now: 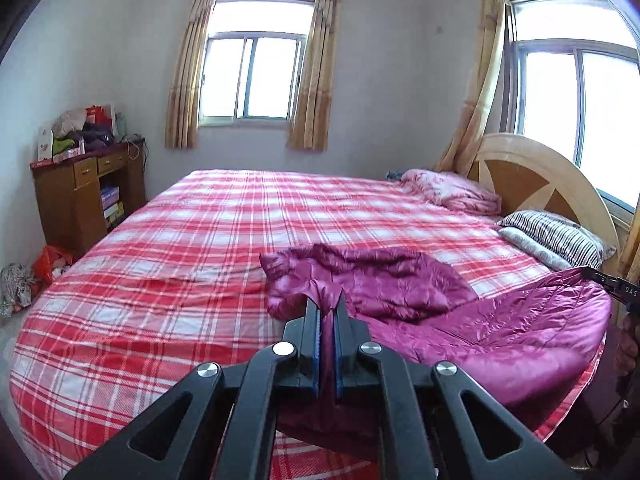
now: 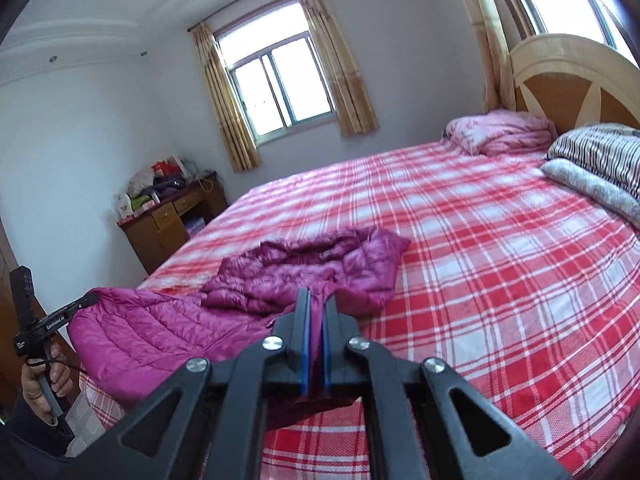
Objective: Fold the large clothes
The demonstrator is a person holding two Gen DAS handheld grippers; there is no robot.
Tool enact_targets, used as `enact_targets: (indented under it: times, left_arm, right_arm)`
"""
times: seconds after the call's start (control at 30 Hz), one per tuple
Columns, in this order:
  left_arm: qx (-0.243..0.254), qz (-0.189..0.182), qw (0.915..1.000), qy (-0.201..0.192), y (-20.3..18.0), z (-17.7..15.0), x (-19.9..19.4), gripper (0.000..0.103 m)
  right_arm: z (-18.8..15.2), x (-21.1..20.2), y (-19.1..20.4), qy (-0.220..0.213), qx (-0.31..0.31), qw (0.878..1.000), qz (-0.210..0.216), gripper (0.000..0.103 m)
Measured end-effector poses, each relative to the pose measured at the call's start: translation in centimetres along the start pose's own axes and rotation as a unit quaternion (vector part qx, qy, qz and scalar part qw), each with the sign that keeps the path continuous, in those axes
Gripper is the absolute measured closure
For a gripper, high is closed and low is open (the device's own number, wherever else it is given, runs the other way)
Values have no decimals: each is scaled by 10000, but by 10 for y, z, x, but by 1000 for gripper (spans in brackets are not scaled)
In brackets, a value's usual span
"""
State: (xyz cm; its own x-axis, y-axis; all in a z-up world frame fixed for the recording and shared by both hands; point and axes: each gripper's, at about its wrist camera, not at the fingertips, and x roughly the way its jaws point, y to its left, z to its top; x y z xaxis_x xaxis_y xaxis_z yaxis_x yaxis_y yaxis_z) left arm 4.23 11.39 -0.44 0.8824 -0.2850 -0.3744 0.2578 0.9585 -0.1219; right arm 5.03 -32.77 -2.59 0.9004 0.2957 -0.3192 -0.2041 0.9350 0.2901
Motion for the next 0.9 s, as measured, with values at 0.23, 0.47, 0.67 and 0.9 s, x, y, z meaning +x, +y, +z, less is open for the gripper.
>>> enact_targets:
  times: [0.23, 0.47, 0.67, 0.9]
  left_arm:
    - [212, 69, 9998, 1, 7, 35, 54, 99]
    - [354, 519, 9965, 552, 30, 52, 175, 99]
    - [402, 755, 9901, 1115, 48, 34, 267, 99]
    - [-109, 795, 9820, 1709, 69, 19, 316, 87]
  right_arm:
    - [39, 41, -21, -245, 202, 9990, -310, 97]
    - [59, 138, -56, 21, 537, 9963, -673, 97]
    - [61, 205, -71, 449, 307, 9940, -947, 97]
    - [40, 271, -96, 1164, 230, 9848, -1267, 97]
